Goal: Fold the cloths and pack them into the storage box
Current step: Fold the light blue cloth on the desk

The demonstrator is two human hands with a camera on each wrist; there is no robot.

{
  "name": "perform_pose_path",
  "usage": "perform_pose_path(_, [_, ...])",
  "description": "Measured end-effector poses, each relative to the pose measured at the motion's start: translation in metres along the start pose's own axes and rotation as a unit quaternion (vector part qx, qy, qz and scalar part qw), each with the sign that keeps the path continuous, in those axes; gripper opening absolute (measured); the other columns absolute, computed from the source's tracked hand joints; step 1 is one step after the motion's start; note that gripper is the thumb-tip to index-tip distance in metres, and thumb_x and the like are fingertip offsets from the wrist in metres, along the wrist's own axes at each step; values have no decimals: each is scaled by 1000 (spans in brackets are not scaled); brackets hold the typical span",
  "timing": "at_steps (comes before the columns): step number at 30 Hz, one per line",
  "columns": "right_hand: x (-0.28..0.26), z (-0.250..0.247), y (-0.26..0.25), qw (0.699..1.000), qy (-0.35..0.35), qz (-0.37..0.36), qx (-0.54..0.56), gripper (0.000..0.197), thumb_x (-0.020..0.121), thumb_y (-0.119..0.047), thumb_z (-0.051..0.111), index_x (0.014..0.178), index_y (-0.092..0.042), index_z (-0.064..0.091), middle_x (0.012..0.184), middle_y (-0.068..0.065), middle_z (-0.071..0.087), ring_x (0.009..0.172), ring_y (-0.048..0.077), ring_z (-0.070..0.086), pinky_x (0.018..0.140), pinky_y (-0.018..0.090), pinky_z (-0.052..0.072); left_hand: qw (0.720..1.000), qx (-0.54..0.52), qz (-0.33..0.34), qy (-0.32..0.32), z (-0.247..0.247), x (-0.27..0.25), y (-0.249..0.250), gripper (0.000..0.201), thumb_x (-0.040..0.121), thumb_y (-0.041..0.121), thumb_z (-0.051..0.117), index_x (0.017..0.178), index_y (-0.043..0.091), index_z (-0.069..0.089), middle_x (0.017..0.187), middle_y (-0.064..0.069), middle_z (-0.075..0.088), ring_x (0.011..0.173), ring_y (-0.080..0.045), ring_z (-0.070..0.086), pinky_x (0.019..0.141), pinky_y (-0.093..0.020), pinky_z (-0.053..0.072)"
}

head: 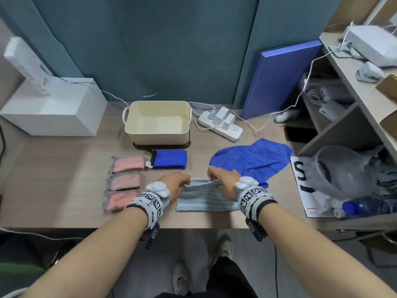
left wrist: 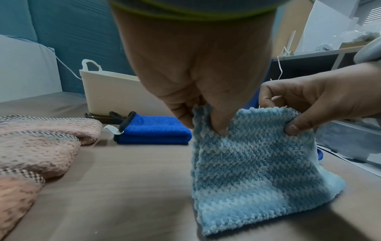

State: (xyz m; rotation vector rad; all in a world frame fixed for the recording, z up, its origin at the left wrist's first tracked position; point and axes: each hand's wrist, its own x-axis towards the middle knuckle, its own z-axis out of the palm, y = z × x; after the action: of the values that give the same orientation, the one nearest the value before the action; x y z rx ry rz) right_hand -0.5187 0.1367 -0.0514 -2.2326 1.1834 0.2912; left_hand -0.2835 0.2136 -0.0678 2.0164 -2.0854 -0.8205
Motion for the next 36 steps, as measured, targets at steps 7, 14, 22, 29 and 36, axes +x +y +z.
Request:
perform_pose_path(7, [-3,0,-9,995,-42,-48,-76,68,83,4,42,123,-51,42,118,-13,45,85,25,42,78,45,45,999,15,-36,1,-14,-3,-5,11,82,21,77,87,28,70,90,6,71,86,-17,64,74,-26,48])
perform_pose_path(14, [-8,-7,9,992,-41,16,-118,25,86,-39,57,111,-38,59,97,-11,67,95,29,59,87,39,50,998,40,-52,-3,-26,-2,-14,10,82,25,79,84,23,70,93,5,68,83,-16,60,68,-26,44])
perform_pose_path(22, [-20,-22,39,989,-13,59,-137,22,81,-43,66,74,-24,56,68,-15,56,76,21,57,85,33,38,997,56,-49,-12,-32,2,-19,22,81,21,79,72,28,60,84,7,65,78,-17,62,68,-28,51])
perform_pose_path(29, [-18,-20,67,991,-16,119,-54,28,78,-45,67,80,-20,57,73,-4,55,68,22,49,63,32,38,996,62,-62,1,-22,9,-22,27,80,11,67,73,27,47,80,3,61,74,-25,60,61,-35,48])
perform_pose_path(36, [2,-14,98,990,63,125,29,33,80,-32,70,95,-25,42,96,-2,50,78,31,60,73,43,53,994,82,-64,39,-13,29,-25,35,75,-3,59,95,25,49,98,-1,50,76,-32,54,65,-42,49])
